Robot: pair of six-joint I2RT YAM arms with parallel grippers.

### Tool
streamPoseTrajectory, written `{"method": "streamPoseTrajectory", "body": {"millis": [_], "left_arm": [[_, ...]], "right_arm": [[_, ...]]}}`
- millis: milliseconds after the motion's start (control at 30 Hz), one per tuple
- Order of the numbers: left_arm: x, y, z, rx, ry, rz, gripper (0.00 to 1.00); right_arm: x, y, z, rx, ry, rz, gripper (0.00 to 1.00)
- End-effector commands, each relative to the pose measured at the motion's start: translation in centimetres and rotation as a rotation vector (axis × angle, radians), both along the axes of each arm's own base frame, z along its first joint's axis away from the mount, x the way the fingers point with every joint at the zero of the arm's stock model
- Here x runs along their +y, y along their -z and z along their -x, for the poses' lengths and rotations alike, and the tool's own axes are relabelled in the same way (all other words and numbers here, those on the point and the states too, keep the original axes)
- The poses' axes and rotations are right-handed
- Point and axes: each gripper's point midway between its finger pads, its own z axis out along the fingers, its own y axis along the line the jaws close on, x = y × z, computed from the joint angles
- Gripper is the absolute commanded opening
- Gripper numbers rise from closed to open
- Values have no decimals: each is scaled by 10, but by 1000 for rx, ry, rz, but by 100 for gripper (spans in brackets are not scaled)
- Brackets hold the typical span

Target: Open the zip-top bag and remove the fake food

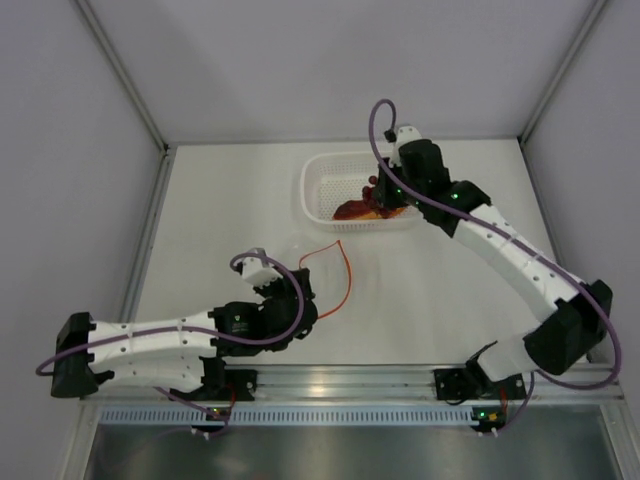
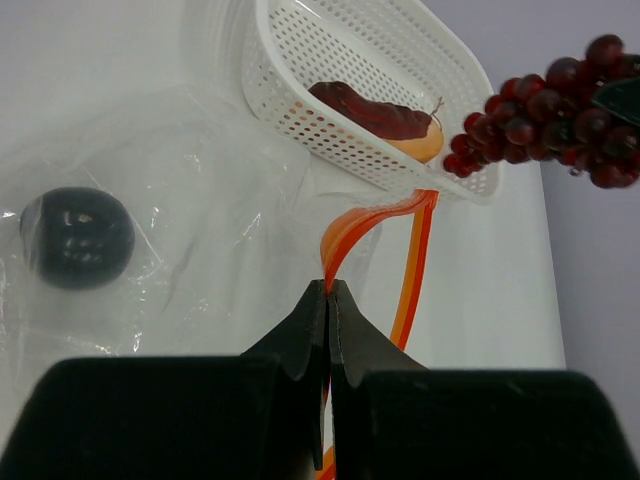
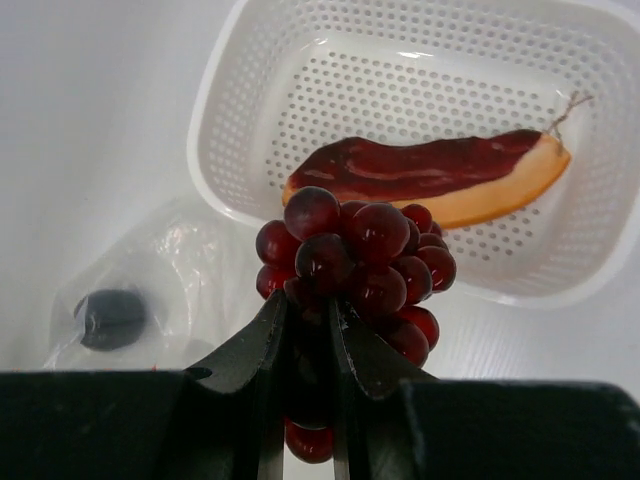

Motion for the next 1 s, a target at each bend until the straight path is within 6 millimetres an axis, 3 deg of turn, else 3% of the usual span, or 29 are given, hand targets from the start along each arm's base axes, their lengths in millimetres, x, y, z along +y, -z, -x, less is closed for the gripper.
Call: {"method": "streamPoseTrajectory", "body": {"millis": [0, 33, 67, 100, 200, 233, 333, 400, 467, 500, 633, 800, 933, 967], "left_arm": [[-4, -12, -2, -15, -2, 32, 0], [-4, -12, -2, -14, 0, 37, 0], [-5, -12, -2, -14, 0, 35, 0], [-5, -12, -2, -13, 0, 34, 0], [-8, -12, -2, -11, 3, 31, 0], [-9, -13, -2, -10, 6, 33, 0], [-12, -12, -2, -4, 13, 30, 0], [-12, -12, -2, -4, 14, 29, 0], [-11, -14, -1, -5, 16, 30, 0], [-11, -14, -2, -7, 17, 26, 0], [-9, -17, -1, -13, 18, 27, 0], [-7, -22, -1, -20, 23, 30, 0], [-8, -24, -1, -22, 23, 27, 0], [-8, -24, -1, -21, 25, 24, 0]], "right_arm": [[37, -40, -36, -100, -71, -112, 0], [46, -18, -48, -50, -73, -94, 0], [54, -22, -54, -52, -79, -107, 0], [63, -1, -64, -7, -78, -97, 0], [85, 8, -76, 31, -116, -142, 0], [92, 23, -82, 62, -123, -142, 0], [113, 31, -93, 81, -161, -192, 0], [122, 49, -101, 124, -168, -197, 0], [131, 48, -106, 139, -206, -225, 0], [133, 61, -109, 169, -204, -221, 0], [124, 82, -127, 199, -186, -214, 3], [83, 114, -151, 274, -133, -226, 14], [60, 125, -159, 295, -134, -224, 22], [51, 127, -162, 298, -125, -224, 31]]}}
